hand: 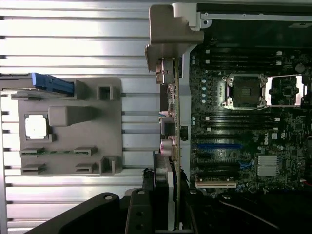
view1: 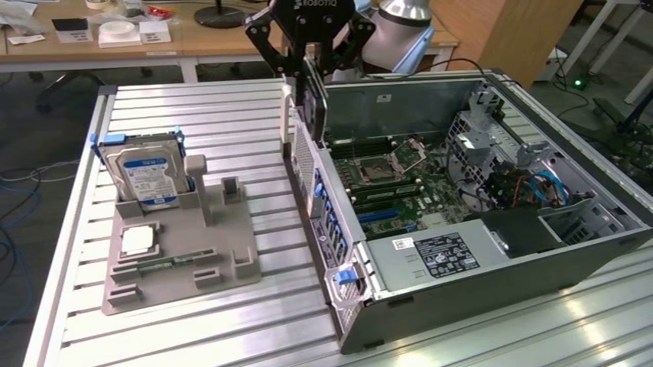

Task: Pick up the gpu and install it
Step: 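Pick up the gpu and move the gpu toward the slot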

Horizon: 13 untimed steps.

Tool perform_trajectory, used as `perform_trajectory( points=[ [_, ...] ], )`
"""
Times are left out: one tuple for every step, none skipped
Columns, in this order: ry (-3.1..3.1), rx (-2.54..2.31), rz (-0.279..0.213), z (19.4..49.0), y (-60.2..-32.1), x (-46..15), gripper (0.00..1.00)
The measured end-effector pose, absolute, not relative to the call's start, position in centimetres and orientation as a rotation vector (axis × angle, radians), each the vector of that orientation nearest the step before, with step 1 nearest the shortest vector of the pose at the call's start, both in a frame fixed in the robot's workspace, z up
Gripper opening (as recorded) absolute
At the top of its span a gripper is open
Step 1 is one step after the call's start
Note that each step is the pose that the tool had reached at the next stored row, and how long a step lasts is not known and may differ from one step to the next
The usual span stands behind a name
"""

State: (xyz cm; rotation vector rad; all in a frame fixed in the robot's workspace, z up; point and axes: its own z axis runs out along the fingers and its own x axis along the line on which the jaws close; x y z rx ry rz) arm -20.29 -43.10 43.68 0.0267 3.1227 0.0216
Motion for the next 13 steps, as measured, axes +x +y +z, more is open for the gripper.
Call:
perform_trajectory(
  points=[
    [3.123,0.027,0.022,43.7,-43.1,-20.1,0.28],
    [3.123,0.027,0.022,43.7,-43.1,-19.9,0.28],
    [3.123,0.027,0.022,43.7,-43.1,-19.6,0.28],
    [3.123,0.027,0.022,43.7,-43.1,-19.4,0.28],
    [3.123,0.027,0.022,43.7,-43.1,-19.2,0.28],
    [3.123,0.027,0.022,43.7,-43.1,-19.0,0.28],
    [3.123,0.027,0.022,43.7,-43.1,-18.8,0.28],
    [3.123,0.027,0.022,43.7,-43.1,-18.6,0.28],
    [3.123,0.027,0.022,43.7,-43.1,-18.4,0.28],
    [3.123,0.027,0.022,43.7,-43.1,-18.1,0.28],
    [3.123,0.027,0.022,43.7,-43.1,-17.9,0.28],
    [3.123,0.027,0.022,43.6,-43.1,-17.6,0.28],
    [3.123,0.027,0.022,43.6,-43.1,-17.3,0.28]
  ],
)
